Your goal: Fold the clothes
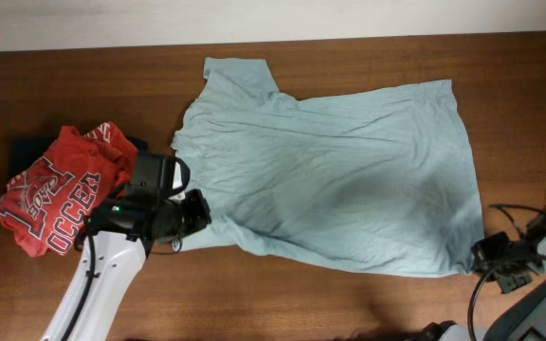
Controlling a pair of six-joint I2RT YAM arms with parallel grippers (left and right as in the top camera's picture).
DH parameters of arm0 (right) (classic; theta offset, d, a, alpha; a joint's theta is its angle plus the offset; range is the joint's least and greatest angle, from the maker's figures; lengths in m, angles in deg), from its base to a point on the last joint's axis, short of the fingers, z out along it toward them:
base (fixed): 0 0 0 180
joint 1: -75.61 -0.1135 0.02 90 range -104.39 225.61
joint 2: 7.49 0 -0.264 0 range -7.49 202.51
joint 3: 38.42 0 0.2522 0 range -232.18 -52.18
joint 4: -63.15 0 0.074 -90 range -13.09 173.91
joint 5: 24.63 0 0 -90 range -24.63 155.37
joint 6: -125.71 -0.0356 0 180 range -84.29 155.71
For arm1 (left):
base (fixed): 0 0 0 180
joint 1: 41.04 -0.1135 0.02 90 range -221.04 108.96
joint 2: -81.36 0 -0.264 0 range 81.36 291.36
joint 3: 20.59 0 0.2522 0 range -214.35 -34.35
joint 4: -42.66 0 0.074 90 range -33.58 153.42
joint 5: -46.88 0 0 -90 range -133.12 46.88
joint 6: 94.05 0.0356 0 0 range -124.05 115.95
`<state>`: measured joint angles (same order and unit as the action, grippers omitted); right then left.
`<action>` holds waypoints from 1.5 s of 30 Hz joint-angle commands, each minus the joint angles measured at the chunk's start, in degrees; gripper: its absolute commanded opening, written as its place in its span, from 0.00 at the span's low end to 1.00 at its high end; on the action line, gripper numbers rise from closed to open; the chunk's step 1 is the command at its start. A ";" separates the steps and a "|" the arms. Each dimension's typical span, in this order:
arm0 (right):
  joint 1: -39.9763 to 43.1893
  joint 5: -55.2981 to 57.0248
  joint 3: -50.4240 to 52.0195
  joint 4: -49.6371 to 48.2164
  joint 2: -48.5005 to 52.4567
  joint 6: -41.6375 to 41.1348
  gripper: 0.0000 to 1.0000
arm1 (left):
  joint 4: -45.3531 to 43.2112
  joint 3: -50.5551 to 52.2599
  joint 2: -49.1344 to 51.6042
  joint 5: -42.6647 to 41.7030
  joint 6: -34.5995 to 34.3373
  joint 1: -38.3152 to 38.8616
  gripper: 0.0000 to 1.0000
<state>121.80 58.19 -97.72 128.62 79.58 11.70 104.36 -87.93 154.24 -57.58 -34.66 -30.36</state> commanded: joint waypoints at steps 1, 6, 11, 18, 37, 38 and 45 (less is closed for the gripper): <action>0.33 -4.26 -6.67 5.90 -3.45 1.70 0.04 | 0.61 -4.09 0.17 3.50 3.34 -0.37 0.10; 0.33 -4.46 -14.71 15.32 -4.20 2.75 0.04 | 0.92 -4.72 0.17 4.59 3.56 -0.37 0.10; -0.96 -4.46 -20.98 19.23 -4.15 2.78 0.04 | 0.90 -4.72 0.17 6.75 4.02 -0.35 0.10; -8.28 -4.46 -22.23 15.37 -4.09 2.73 0.04 | 0.24 -4.72 0.17 9.05 6.38 -0.35 0.10; -13.75 -11.89 -22.23 -8.74 6.56 -0.50 0.04 | -8.46 -4.70 3.80 17.49 17.44 -0.35 0.15; -13.92 -12.37 -22.23 -10.01 7.30 -0.50 0.04 | -8.87 -4.70 4.74 17.51 17.51 -0.35 0.15; -15.37 -13.20 -22.21 -16.94 10.75 -0.48 0.04 | -13.16 -4.70 11.23 17.49 20.09 -0.35 0.16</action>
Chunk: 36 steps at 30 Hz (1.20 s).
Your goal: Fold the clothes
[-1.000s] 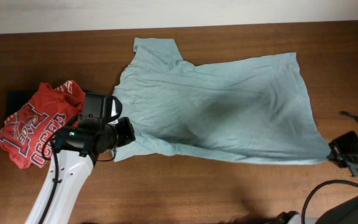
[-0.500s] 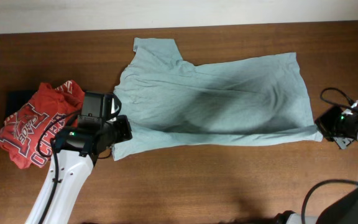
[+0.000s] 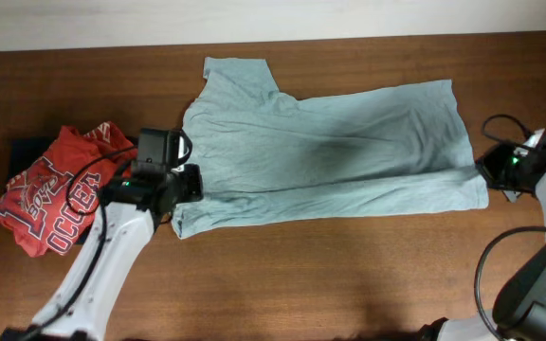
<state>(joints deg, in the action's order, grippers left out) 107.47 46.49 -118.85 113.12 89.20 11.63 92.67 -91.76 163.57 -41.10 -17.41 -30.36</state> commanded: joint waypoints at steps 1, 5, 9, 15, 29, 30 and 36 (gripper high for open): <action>-1.16 -1.51 -1.07 -2.29 1.25 -0.42 0.04 | -2.23 -0.87 2.51 1.05 3.02 -0.35 0.16; -1.20 -1.51 -1.07 -6.08 1.40 -0.39 0.45 | -6.05 -0.90 5.03 1.84 4.28 -0.35 0.20; -0.15 -2.75 -1.29 -5.49 1.31 -0.28 0.73 | -5.64 -2.19 4.39 1.90 4.28 -0.35 0.33; 2.05 -9.60 -2.12 2.40 -0.35 4.44 0.75 | 3.69 -10.23 1.55 1.62 4.33 -0.31 0.45; -0.07 -9.88 -2.80 16.57 -11.26 9.31 0.77 | 16.57 -12.33 6.47 -4.00 19.76 7.67 0.46; -0.22 -9.88 -2.80 16.92 -11.63 9.31 0.77 | 16.57 -12.33 7.39 -4.09 19.76 8.37 0.46; -0.39 -9.86 -2.78 19.12 -11.85 9.31 0.78 | 16.72 -12.33 15.69 -4.20 23.87 12.26 0.41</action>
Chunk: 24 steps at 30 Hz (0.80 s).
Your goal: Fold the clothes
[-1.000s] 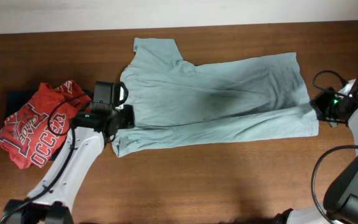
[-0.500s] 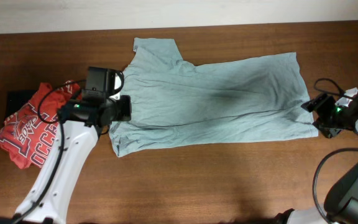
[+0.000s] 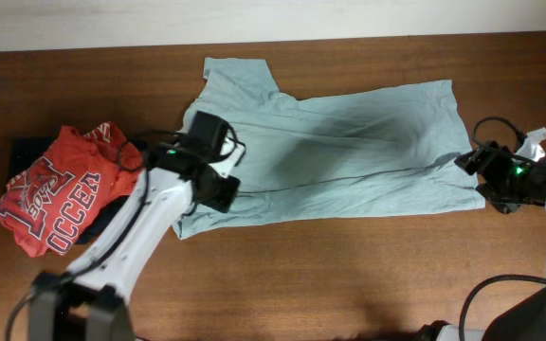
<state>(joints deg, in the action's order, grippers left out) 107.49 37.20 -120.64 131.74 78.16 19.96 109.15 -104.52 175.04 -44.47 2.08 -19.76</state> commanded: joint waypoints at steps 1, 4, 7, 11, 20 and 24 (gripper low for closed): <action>-0.44 -0.57 -0.98 0.68 -0.81 0.98 0.78 | 0.24 0.44 5.29 -0.85 4.52 2.14 0.41; -0.42 -0.55 -0.98 0.72 -0.81 0.98 0.77 | 0.26 0.44 8.11 -0.83 7.06 3.78 0.37; -0.42 -0.44 -0.98 0.72 -0.81 0.98 0.78 | 0.26 0.44 9.77 -0.79 9.16 4.76 0.37; -0.42 0.55 -0.98 0.70 -0.81 0.98 0.78 | -0.22 0.44 11.80 0.74 10.12 4.98 0.37; -0.42 0.57 -0.98 0.66 -0.81 0.96 0.78 | -8.81 0.44 14.93 12.39 11.37 4.81 0.32; -0.42 0.55 -0.98 0.68 -0.81 0.96 0.78 | -14.43 0.35 15.10 17.55 13.27 4.83 0.30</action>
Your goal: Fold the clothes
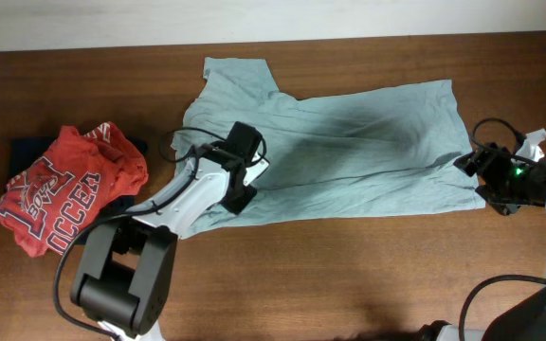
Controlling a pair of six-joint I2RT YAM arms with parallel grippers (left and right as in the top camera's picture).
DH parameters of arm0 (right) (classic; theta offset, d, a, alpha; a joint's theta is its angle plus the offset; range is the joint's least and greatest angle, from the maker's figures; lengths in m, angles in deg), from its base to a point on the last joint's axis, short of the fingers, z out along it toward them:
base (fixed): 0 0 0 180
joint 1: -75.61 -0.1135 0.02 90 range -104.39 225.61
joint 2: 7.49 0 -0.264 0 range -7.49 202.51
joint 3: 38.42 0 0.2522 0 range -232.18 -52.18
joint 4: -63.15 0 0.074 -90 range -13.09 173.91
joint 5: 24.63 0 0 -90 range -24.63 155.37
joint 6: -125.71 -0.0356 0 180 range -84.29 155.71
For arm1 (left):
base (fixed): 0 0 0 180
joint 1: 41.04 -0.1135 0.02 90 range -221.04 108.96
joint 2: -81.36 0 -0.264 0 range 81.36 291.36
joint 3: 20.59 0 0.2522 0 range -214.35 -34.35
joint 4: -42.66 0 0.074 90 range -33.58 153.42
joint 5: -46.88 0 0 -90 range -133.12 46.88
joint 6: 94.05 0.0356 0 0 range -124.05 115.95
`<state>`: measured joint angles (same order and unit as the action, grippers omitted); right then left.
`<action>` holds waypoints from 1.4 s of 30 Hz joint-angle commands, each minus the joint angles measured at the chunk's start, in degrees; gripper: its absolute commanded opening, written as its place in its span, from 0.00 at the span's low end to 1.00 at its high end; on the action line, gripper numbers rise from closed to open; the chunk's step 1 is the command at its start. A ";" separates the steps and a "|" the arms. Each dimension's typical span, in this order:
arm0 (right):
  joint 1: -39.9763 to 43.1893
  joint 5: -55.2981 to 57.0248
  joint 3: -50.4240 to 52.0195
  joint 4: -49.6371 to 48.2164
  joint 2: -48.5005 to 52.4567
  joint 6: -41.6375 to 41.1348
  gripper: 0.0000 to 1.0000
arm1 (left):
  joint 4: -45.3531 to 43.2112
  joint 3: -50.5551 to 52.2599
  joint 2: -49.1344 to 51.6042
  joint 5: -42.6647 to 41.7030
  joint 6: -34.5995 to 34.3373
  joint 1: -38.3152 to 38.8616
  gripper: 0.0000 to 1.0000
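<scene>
A pale blue T-shirt point(349, 142) lies flat across the table, its lower part folded up along a crease that runs through its middle. My left gripper point(247, 169) rests on the shirt near the left end of that crease, its fingers too small to read. My right gripper point(470, 167) sits at the shirt's right edge, at the end of the folded hem, and the view does not show how its jaws stand. A crumpled red shirt point(60, 189) with white letters lies at the far left.
A dark folded garment point(27, 150) lies under the red shirt. The brown table point(349, 275) runs from the white wall at the back to the front edge. The right arm's cables point(500, 128) loop beside the shirt's right edge.
My left gripper has moved a little right and up along the shirt, further from the red shirt. The right gripper and the shirt's outline look unchanged.
At first the shirt lay fully spread, with my grippers at its lower left and lower right corners. Then the lower part lay folded up to the middle, both grippers level with the crease. After that the left gripper moved inward over the shirt, to where it is now.
</scene>
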<state>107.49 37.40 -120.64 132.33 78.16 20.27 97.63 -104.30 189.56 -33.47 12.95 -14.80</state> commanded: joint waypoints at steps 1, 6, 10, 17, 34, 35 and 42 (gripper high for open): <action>-0.42 0.35 -0.98 0.11 -0.81 0.66 0.78 | -3.78 -0.13 0.59 8.22 2.43 -0.13 0.30; -0.42 0.35 -0.98 0.13 -0.81 0.66 0.78 | -5.68 -2.27 0.59 12.20 2.43 -0.15 0.31; -0.42 0.35 -0.98 0.13 -0.81 0.66 0.78 | -3.26 -4.68 0.52 13.73 2.36 -0.13 0.29; -0.42 0.35 -0.98 0.22 -0.81 0.66 0.78 | 15.78 -13.16 0.31 6.16 -3.91 1.53 0.31; -0.42 1.86 -0.98 -0.13 -0.81 0.66 0.78 | 12.26 -1.81 0.52 -5.79 -6.58 2.27 0.31; -0.42 1.86 -0.98 -0.13 -0.81 0.66 0.78 | 11.32 -1.25 0.55 -5.81 -6.19 2.27 0.31; -0.42 1.86 -0.98 -0.13 -0.81 0.66 0.78 | 5.49 0.94 0.59 -1.14 -6.21 2.25 0.30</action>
<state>107.49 38.52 -120.64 132.24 78.16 20.55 104.12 -104.02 189.69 -37.19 6.19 -12.85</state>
